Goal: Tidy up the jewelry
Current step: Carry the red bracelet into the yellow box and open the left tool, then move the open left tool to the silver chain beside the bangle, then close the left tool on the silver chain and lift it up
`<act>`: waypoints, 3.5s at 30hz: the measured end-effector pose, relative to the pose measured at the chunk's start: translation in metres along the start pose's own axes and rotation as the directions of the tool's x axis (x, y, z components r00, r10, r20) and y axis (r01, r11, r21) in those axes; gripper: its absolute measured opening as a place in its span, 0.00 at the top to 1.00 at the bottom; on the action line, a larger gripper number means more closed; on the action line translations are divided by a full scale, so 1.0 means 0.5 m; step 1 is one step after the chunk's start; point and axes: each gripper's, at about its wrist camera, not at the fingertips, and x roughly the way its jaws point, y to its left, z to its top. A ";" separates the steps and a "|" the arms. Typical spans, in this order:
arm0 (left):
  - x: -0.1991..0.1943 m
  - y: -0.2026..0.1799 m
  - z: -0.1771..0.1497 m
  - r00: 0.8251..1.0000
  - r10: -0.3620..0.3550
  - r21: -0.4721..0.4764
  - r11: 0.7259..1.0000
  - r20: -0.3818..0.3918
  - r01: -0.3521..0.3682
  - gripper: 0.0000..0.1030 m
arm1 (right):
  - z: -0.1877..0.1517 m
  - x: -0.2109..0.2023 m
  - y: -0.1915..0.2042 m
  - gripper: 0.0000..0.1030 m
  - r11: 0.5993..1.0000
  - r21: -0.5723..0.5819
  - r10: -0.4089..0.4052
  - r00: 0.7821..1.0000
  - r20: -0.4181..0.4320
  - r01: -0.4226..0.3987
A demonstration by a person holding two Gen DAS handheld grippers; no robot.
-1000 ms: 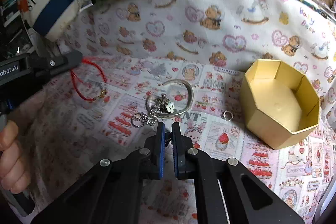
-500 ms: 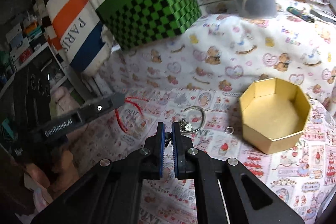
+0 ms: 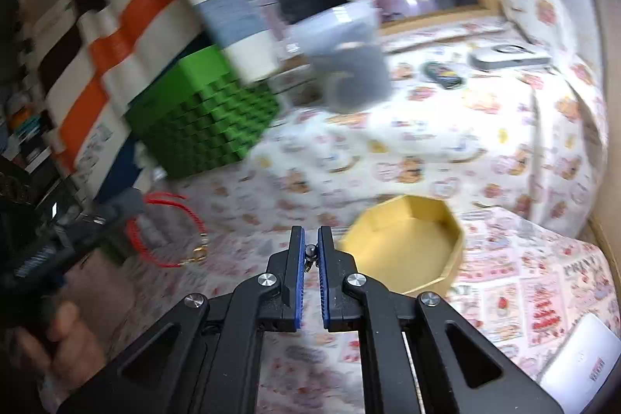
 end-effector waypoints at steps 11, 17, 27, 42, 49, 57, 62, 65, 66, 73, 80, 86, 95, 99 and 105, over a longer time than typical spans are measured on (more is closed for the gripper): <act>0.254 -0.051 -0.025 0.944 -0.155 -0.018 0.987 -0.292 0.157 0.96 | 0.003 0.049 -0.109 0.93 0.989 0.087 -0.115 0.992 -0.055 0.119; 0.328 -0.043 -0.068 0.931 -0.132 -0.043 0.991 -0.340 0.125 0.96 | -0.011 0.079 -0.124 0.93 0.983 0.084 -0.156 0.983 -0.101 0.165; 0.314 -0.002 -0.093 0.946 0.012 -0.002 1.000 -0.325 -0.013 0.60 | -0.019 0.101 -0.110 0.93 0.978 0.046 -0.199 0.972 -0.121 0.206; 0.084 0.056 -0.038 0.957 0.278 0.058 0.960 -0.081 -0.274 0.28 | -0.012 0.050 -0.042 0.65 0.985 -0.025 -0.172 0.985 -0.028 0.171; 0.020 0.071 -0.045 0.952 0.306 0.049 0.951 -0.007 -0.305 0.19 | -0.015 0.040 -0.019 0.65 0.977 -0.070 -0.202 0.979 0.007 0.202; 0.018 0.105 -0.084 0.956 0.285 0.013 0.959 -0.067 -0.285 0.16 | -0.024 0.043 0.007 0.65 0.974 -0.115 -0.197 0.980 0.013 0.197; 0.035 0.123 -0.101 0.943 0.327 0.034 0.945 -0.069 -0.325 0.16 | -0.025 0.040 0.011 0.65 0.976 -0.116 -0.186 0.982 0.017 0.187; 0.046 0.141 -0.110 0.932 0.355 0.022 0.935 -0.071 -0.354 0.15 | -0.028 0.043 0.013 0.65 0.975 -0.124 -0.185 0.983 0.016 0.185; 0.050 0.145 -0.113 0.928 0.364 0.026 0.931 -0.078 -0.363 0.15 | -0.030 0.046 0.013 0.65 0.973 -0.128 -0.190 0.982 0.014 0.190; 0.067 0.171 -0.128 0.914 0.397 0.021 0.918 -0.082 -0.396 0.08 | -0.040 0.065 0.016 0.65 0.968 -0.141 -0.209 0.978 -0.005 0.206; 0.113 0.173 -0.150 0.913 0.376 0.050 0.927 -0.160 -0.373 0.08 | -0.040 0.066 0.014 0.65 0.974 -0.117 -0.195 0.981 -0.021 0.191; 0.140 0.156 -0.167 0.911 0.348 0.086 0.937 -0.222 -0.337 0.18 | -0.045 0.071 0.022 0.65 0.974 -0.131 -0.192 0.981 -0.032 0.187; 0.188 0.131 -0.200 0.889 0.267 0.122 0.963 -0.371 -0.239 0.63 | -0.048 0.073 0.028 0.65 0.968 -0.152 -0.206 0.978 -0.034 0.198; 0.205 0.128 -0.207 0.887 0.256 0.121 0.967 -0.384 -0.226 0.70 | -0.047 0.073 0.024 0.65 0.969 -0.148 -0.206 0.978 -0.036 0.198; 0.225 0.118 -0.219 0.886 0.286 0.183 0.955 -0.366 -0.234 0.82 | -0.047 0.073 0.025 0.65 0.968 -0.149 -0.208 0.977 -0.035 0.201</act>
